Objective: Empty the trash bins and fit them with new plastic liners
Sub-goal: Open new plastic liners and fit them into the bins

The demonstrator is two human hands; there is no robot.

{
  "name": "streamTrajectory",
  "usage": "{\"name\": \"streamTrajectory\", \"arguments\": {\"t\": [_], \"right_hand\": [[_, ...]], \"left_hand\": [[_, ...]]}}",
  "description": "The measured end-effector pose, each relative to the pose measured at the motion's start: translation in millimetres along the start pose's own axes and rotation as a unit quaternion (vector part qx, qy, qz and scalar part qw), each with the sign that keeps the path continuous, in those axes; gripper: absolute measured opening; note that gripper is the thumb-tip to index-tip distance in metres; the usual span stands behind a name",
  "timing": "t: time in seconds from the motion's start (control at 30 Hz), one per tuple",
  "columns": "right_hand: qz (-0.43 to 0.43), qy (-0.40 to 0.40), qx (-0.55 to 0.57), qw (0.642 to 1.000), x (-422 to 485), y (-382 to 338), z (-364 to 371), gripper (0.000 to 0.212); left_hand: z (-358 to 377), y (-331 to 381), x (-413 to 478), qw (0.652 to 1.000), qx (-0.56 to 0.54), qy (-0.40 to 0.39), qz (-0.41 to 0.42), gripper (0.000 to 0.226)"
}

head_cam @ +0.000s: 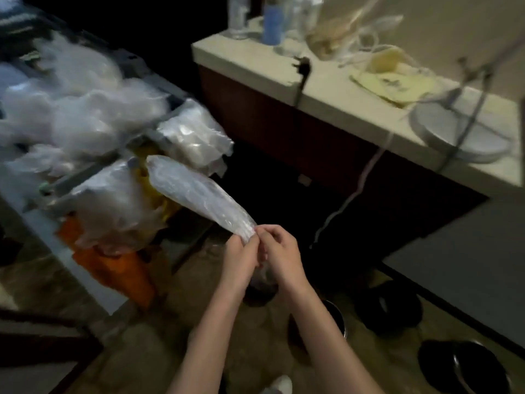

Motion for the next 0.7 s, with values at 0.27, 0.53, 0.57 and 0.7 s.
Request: {"name": "streamTrajectory", "arguments": {"t": [0.27,0.53,0.57,0.7], "right_hand": [[0.077,0.223,0.168,0.957,-64,54,-222,0.014],[0.109,0.381,0.33,0.857,-141,114,-326,0.015],[0.105,0.399,0.342,0.844,-155,121,-336,0.016],[0.064,0.48,0.373,0.791,-208,142,-390,0.018]], "left_hand": [[205,7,-83,0.963,0.063,-0.263,0.012,0.019],[327,-4,-169,0.87,0.138,-0.472,0.037,0.028],[340,-5,-184,0.858,0.144,-0.491,0.043,0.028],[398,6,-246,0.803,0.142,-0.575,0.069,0.033]]}}
Point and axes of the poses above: each hand's wrist, its own x-axis towards the middle knuckle, its own z-axis out of the palm, y = z × x, the point moved 1 cm from there along x, towards the middle knuckle, and after that the axes turned 11 degrees about z, right-handed, at the moved point
